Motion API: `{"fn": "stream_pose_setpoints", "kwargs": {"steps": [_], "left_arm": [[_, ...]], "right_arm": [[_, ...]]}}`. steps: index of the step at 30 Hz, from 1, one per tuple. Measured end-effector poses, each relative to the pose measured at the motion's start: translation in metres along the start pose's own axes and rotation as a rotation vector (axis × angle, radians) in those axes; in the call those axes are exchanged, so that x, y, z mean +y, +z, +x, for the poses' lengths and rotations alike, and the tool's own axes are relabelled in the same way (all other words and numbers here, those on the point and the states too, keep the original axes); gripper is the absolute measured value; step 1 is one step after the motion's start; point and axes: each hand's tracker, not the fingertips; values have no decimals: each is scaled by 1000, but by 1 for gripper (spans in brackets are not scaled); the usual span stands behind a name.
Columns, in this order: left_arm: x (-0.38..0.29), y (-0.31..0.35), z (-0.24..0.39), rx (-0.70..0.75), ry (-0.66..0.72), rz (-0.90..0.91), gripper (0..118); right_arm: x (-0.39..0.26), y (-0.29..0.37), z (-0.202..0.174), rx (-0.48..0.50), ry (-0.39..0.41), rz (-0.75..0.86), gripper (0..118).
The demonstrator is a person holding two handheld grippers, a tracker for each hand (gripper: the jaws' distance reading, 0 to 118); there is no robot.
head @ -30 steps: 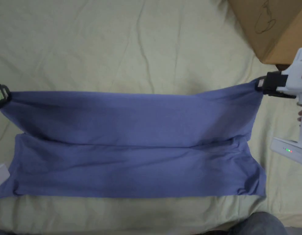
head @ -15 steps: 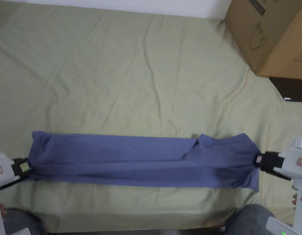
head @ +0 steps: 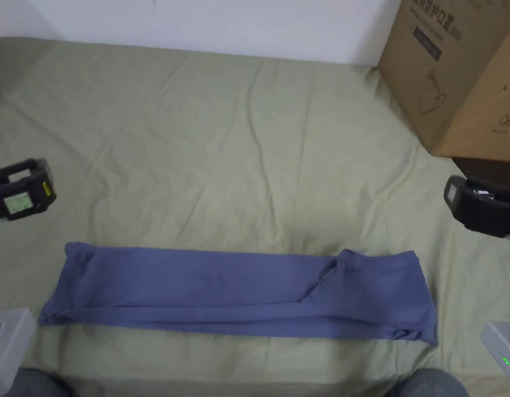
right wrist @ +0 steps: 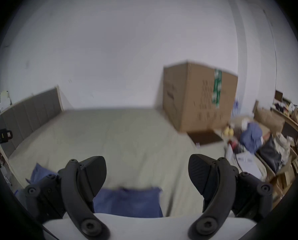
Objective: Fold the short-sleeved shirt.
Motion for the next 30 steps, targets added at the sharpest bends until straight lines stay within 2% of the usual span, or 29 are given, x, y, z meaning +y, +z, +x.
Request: {"fn": "stream_pose_setpoints", "kwargs": {"steps": [4, 6, 8, 9, 10, 11, 12, 13, 22, 26, 27, 28, 29, 30], "left_arm": [[7, 17, 34, -33, -50, 154, 111], [6, 22, 51, -34, -121, 193, 105], [0, 23, 63, -49, -182, 196, 79], [-3, 20, 65, -60, -192, 193, 60], [-5, 21, 69, -70, -191, 188, 31], [-7, 21, 72, -78, -189, 180, 15], [-9, 20, 72, -89, -183, 175, 3], [-10, 18, 72, -104, -175, 172, 0], [-16, 10, 64, -161, -147, 99, 0], [-10, -2, 51, -203, -57, 33, 0], [-6, -10, 43, -234, -7, 4, 5], [-2, -16, 35, -254, 37, -50, 20], [1, -20, 29, -276, 74, -88, 39], [3, -31, 19, -304, 111, -141, 62]], "right_arm": [[0, 15, -36, -5, 41, 141, 103], [-3, 17, -48, -1, 38, 150, 102], [-11, 18, -54, 21, 9, 173, 95], [-12, 18, -57, 31, 4, 172, 84], [-14, 18, -59, 40, -3, 172, 60], [-16, 18, -61, 43, -11, 170, 33], [-18, 17, -62, 53, -18, 167, 3], [-19, 16, -64, 52, -19, 162, 0], [-29, 9, -66, 102, -22, 123, 0], [-30, 7, -70, 105, -14, 109, 0], [-28, 8, -73, 105, -14, 105, 0], [-28, 7, -73, 104, -17, 99, 0], [-29, 6, -73, 104, -19, 93, 0], [-29, 5, -72, 107, -20, 90, 0]]}}
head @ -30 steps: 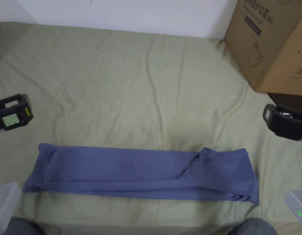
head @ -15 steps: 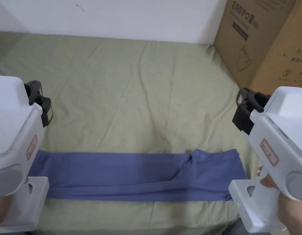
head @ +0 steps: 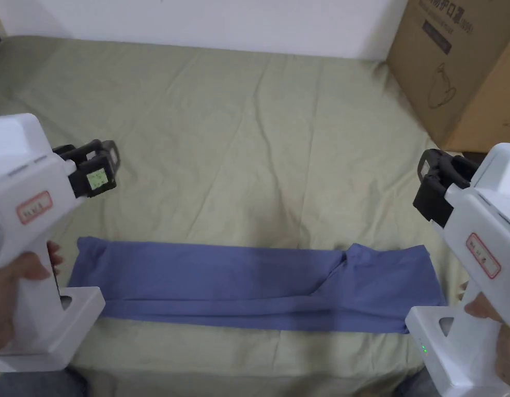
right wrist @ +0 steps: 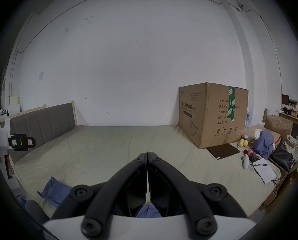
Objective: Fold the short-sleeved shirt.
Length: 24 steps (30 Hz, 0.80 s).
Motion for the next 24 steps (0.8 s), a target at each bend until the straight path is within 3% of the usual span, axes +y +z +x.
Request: {"fn": "stream_pose_setpoints", "kwargs": {"steps": [1, 3, 9, 14, 18, 20, 24], "left_arm": [[4, -8, -14, -29, 40, -61, 87], [4, -21, -43, -85, 97, -160, 117], [-25, -48, -142, -177, 381, -336, 118], [-73, -73, -205, -152, 475, -502, 118], [-110, -82, -210, -156, 558, -606, 118], [-115, -73, -185, -156, 584, -639, 118], [-133, -78, -183, -158, 621, -616, 118]], "right_arm": [[2, -1, -3, -2, -3, -4, 0], [0, -2, -2, -4, -8, -17, 0], [-3, -8, -6, -15, 4, -57, 0], [-4, -13, -9, -29, 3, -83, 0], [-6, -18, -12, -34, -13, -104, 0], [-8, -21, -15, -30, -19, -119, 0], [-11, -24, -21, -17, -15, -138, 0]]}}
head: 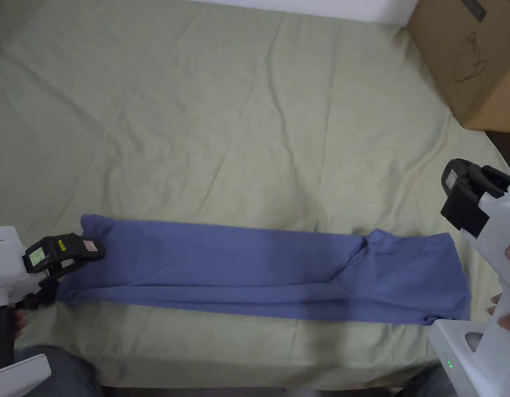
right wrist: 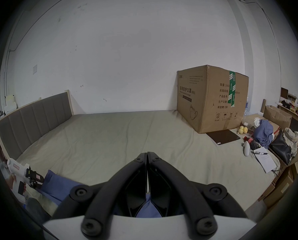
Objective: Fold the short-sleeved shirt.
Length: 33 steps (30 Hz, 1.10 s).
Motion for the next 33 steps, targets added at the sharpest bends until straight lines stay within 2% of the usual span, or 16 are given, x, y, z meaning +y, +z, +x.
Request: {"fn": "stream_pose_setpoints", "kwargs": {"steps": [2, 3, 4, 5, 8, 10, 14, 15, 18, 19, 20, 27, 30, 33], "left_arm": [[1, 3, 1, -89, 50, 19, 112], [5, 4, 4, -122, 67, 31, 99], [4, 0, 4, -99, 74, 26, 76], [2, -7, 7, -50, 80, 18, 64], [7, -21, 10, 33, 13, -5, 41], [6, -22, 18, 68, 0, 1, 9], [6, -26, 42, 195, -107, 6, 4], [-5, -22, 72, 223, -150, 20, 4], [-18, -7, 111, 269, -274, 72, 4], [-2, -3, 87, 288, -297, 83, 4], [-5, 4, 99, 296, -321, 111, 4], [-47, 47, 219, 158, -496, 165, 4], [-64, 39, 259, 102, -571, 136, 4], [-76, 10, 286, 35, -582, 78, 4]], "right_arm": [[-1, -1, -1, 8, -4, -6, 0], [-1, -2, -1, 13, -6, -10, 0], [-1, -3, -2, 15, -5, -14, 0], [-1, -4, -2, 15, -2, -16, 0], [-1, -3, -2, 19, 2, -23, 0], [-1, -2, 1, 17, 4, -21, 0], [-2, 0, 8, 7, -15, -23, 0], [-3, 1, 10, 5, -19, -23, 0], [-3, 4, 15, 1, -26, -22, 0], [-2, 5, 17, 2, -30, -20, 0], [-2, 6, 18, 1, -33, -16, 0], [0, 17, 32, 4, -60, 26, 0], [-1, 24, 39, 5, -77, 44, 0], [-3, 32, 48, -4, -94, 60, 0]]}}
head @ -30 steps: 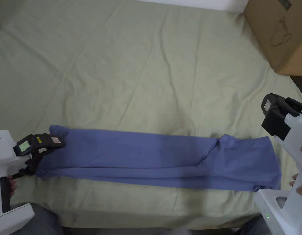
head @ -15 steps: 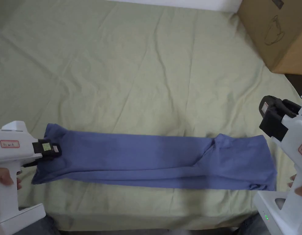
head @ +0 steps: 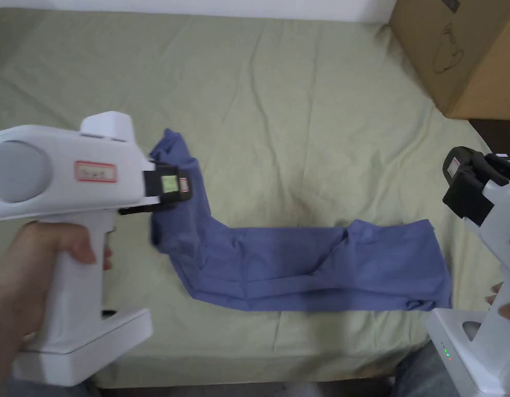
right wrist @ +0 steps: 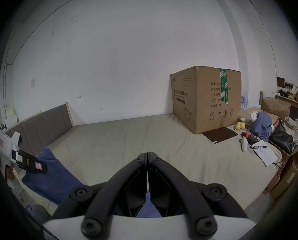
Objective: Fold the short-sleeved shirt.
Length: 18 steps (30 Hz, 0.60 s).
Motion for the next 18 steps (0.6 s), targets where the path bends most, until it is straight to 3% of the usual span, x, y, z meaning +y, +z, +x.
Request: {"fn": "stream_pose_setpoints", "kwargs": {"steps": [4, 8, 12, 14, 16, 18], "left_arm": [[-10, -67, 39, 23, -75, -88, 4], [-38, -146, 63, 141, -159, -214, 4], [-72, -213, 74, 212, -161, -321, 7], [-92, -228, 80, 287, -267, -356, 29], [-107, -242, 81, 297, -347, -415, 68], [-110, -225, 88, 209, -318, -390, 78]], "right_arm": [[-2, 11, 14, -20, -18, 10, 0], [-5, 25, 29, -52, -38, 19, 0], [-12, 34, 46, -100, -51, 9, 0], [-14, 37, 52, -116, -59, 1, 0], [-17, 40, 58, -135, -64, -6, 0], [-19, 40, 61, -146, -63, -13, 0]]}}
